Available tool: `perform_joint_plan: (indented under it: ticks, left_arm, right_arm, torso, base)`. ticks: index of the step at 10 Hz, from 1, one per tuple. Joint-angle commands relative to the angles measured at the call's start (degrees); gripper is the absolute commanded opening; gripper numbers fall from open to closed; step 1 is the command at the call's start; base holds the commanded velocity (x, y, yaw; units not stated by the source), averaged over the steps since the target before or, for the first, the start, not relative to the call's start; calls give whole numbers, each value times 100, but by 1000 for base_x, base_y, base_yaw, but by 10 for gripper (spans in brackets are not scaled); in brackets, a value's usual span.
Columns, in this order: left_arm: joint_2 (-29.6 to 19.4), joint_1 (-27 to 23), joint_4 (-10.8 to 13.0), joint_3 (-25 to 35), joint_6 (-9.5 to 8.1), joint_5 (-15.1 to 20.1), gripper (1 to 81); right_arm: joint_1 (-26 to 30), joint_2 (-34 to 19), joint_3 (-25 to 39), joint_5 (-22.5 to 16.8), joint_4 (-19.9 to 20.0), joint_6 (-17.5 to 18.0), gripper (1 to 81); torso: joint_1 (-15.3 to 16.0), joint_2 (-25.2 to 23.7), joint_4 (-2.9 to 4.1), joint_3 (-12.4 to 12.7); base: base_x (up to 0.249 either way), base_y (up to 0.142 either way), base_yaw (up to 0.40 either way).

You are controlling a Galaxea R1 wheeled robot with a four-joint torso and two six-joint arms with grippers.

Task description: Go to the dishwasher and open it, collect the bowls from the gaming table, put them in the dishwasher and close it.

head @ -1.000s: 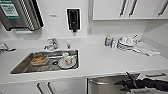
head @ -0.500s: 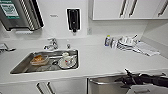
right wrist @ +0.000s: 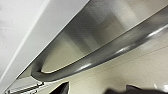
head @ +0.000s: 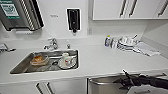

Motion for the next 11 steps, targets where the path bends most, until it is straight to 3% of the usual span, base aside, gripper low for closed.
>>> perform_joint_plan:
  ticks: [1,3,4,8,11]
  left_arm:
    - [-237,-397,24,22,-21,57,811]
    - [-220,-397,24,13,-21,65,811]
    - [-211,-397,24,13,-21,65,811]
    - [-211,-397,24,13,-21,65,811]
    - [-202,-397,15,5,-21,57,811]
  right_arm:
    - [822,-130,13,-189,68,23,811]
    - [848,-130,5,-189,104,23,811]
    - [858,-139,-30,-180,104,74,811]
    - [831,-130,-400,-189,-55,1104,811]
    - [814,142,-724,-514,-757,1982,811]
  torso:
    - [356,-553,0,0]
    - [601,-947,0,0]
    - [352,-561,0,0]
    - [636,-1019,0,0]
    - [629,-1010,0,0]
  base:
    - [0,0,0]
    - [0,0,0]
    - [0,0,0]
    - [0,0,0]
    - [0,0,0]
